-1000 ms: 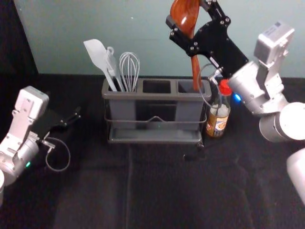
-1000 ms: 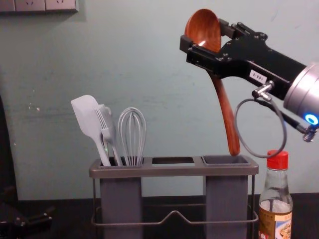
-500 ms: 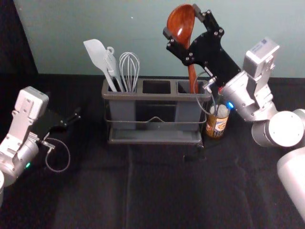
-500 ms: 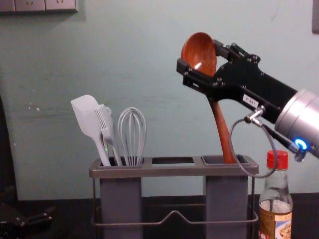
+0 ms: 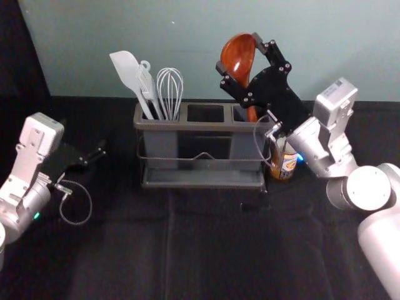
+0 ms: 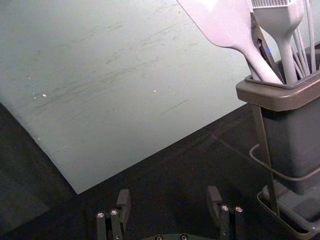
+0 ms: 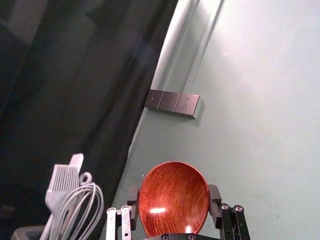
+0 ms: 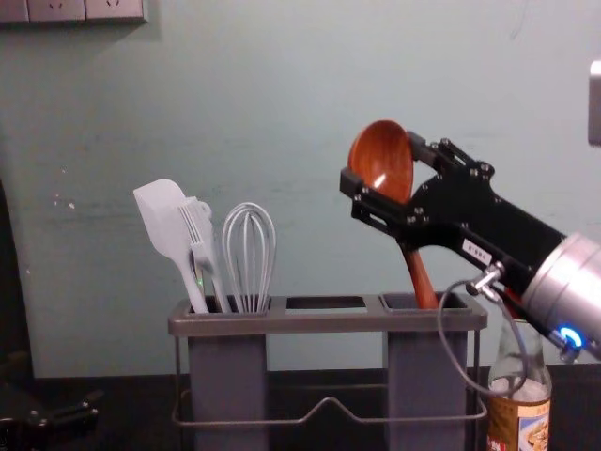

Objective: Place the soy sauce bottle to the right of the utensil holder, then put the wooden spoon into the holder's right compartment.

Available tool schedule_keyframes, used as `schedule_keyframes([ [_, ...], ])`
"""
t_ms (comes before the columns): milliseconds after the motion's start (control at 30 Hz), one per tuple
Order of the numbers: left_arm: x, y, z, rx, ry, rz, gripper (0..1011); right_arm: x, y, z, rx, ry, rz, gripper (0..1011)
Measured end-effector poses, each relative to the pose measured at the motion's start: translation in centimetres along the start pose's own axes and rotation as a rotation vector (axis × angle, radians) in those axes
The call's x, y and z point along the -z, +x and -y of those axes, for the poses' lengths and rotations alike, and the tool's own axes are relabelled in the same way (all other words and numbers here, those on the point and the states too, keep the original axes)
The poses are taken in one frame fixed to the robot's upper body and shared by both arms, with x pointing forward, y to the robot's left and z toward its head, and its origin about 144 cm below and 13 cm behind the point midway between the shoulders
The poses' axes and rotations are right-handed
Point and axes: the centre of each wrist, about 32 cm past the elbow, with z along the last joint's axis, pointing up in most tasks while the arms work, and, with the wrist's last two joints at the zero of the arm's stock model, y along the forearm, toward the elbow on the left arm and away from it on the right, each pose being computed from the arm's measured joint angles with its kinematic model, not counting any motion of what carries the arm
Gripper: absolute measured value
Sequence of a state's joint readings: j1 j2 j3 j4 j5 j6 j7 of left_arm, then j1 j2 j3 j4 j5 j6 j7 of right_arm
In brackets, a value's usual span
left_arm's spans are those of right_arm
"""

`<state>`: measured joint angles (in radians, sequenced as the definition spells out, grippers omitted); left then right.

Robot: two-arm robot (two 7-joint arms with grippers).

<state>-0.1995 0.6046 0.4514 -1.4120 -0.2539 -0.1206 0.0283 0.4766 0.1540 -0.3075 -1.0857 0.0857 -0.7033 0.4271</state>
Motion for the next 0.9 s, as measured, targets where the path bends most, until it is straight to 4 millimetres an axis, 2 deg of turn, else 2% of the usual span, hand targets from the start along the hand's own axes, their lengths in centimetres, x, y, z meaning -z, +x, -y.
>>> schedule_keyframes([
  [433,0.0,0.0,0.0,0.000,0.000,0.000,1005,1.5,-1.1,1.8,0.012,-0.024,-0.024,840],
  [900,0.0,0.0,0.0,0.000,0.000,0.000,1005,2.1,-2.0,3.0,0.021,-0.034,-0.051,840],
])
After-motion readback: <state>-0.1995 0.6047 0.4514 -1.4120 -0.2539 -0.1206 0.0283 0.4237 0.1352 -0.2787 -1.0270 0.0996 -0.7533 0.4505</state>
